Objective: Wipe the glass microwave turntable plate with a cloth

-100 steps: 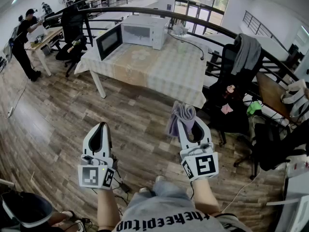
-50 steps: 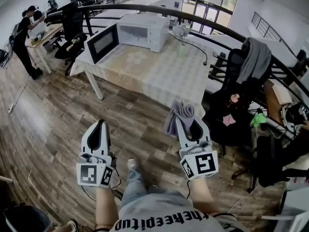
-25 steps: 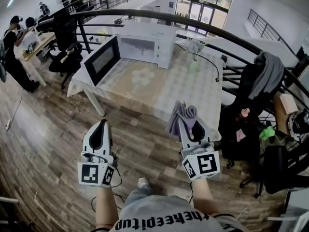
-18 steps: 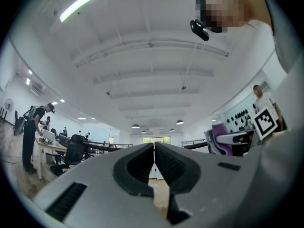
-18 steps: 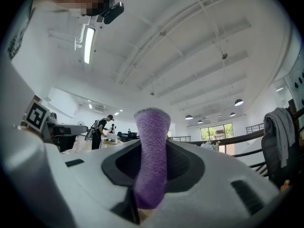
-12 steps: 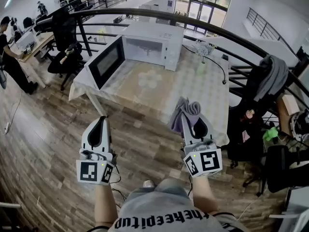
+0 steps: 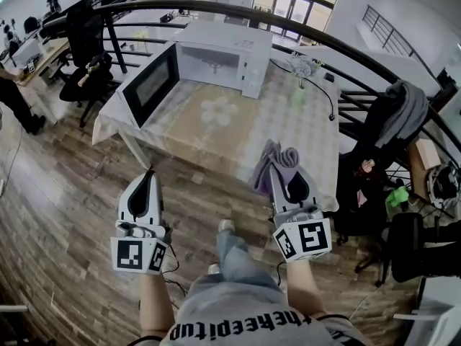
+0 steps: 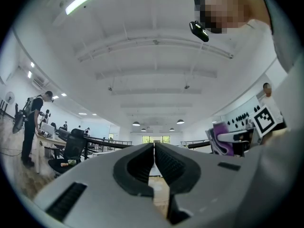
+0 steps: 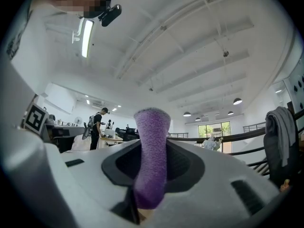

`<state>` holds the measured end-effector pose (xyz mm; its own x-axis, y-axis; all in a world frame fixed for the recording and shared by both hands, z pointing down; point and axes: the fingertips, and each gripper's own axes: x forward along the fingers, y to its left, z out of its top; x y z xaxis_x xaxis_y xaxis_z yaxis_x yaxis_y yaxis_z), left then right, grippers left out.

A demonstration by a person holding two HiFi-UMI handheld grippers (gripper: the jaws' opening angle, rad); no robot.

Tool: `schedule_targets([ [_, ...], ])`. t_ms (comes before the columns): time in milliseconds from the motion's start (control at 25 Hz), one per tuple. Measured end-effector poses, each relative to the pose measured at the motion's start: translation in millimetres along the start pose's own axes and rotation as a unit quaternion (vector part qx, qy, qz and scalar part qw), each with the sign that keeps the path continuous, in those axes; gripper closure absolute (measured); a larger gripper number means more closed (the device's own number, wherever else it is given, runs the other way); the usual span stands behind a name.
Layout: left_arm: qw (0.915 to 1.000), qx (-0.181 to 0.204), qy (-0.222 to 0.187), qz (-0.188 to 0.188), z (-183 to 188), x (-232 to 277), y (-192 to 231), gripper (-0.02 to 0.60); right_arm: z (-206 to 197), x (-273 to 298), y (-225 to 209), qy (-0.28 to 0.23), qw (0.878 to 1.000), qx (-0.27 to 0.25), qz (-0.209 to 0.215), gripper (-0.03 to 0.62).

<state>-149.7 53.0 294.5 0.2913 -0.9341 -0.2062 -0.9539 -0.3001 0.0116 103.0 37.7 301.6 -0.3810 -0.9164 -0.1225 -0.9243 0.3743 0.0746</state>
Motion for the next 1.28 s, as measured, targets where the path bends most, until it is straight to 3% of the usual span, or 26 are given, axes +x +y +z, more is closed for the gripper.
schedule_targets([
  [280, 0.9998, 0.002, -0.005, 0.018, -5.0, 31.4, 27.3, 0.571, -3.6, 46.5, -4.1, -0.005, 1.0, -0.005, 0.014, 0.482],
  [760, 0.9989, 0.012, -0.016, 0.042, -9.4, 130.6, 58.2, 0.571, -3.0, 160.8, -43.1, -0.023, 0.999, -0.004, 0.049, 0.482],
  [1280, 0.9968, 0.051, -0.037, 0.05, -6.7, 216.4, 48.9, 0.571, -6.4, 236.0, -94.0, -0.05, 0.995, 0.007, 0.083, 0.482],
])
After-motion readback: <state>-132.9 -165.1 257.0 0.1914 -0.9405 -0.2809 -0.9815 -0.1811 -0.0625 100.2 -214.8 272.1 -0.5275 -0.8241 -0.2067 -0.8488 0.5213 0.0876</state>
